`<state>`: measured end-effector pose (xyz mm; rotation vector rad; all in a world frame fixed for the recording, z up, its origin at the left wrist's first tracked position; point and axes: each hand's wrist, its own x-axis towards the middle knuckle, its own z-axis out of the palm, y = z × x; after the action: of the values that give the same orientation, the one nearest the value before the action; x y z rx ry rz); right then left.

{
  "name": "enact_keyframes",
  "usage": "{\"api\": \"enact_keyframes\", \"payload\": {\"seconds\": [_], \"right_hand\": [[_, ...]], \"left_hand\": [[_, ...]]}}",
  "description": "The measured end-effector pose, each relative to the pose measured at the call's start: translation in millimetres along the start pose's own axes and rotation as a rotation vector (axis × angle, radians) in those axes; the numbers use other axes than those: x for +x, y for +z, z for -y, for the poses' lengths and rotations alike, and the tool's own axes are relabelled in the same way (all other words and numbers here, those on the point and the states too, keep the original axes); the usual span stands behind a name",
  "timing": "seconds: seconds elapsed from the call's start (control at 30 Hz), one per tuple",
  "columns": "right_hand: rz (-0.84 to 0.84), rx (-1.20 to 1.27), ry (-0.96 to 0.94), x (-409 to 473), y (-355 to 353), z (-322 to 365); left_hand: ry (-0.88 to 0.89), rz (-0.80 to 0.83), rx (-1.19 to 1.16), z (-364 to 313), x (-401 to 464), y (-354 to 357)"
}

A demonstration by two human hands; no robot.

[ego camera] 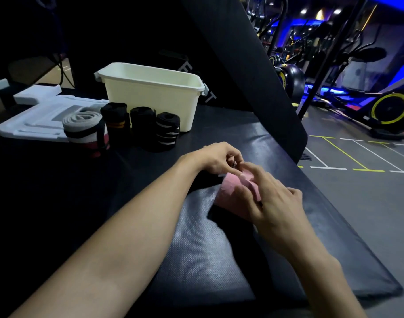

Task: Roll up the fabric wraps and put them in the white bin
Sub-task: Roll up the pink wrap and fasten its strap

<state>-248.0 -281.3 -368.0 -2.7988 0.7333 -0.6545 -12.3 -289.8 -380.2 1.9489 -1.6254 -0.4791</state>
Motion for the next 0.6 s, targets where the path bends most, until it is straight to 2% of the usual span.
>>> {"api": "enact_keyframes", "payload": {"seconds": [0.1,0.23,0.43,0.6], "right_hand": [[-0.019,0.112,0.023,2.6,1.1,-5.0],[-0.038,0.106,0.066,7.1,5.9,-6.2],[-0.241,0.045,0.045,11.8,14.3,1.4],[-0.397,0.043,-0.059,12.4,15.3,5.6]], "left_hand": [[-0.014,0.003,-0.045,3.0,0.3,0.3],[-0.005,-0.006,-0.072,5.0,0.4,-0.9],[0.012,-0.02,-0.101,5.5,-2.4,-2.4],[0.029,-0.017,-0.117,6.2,-2.3,-3.0]]}}
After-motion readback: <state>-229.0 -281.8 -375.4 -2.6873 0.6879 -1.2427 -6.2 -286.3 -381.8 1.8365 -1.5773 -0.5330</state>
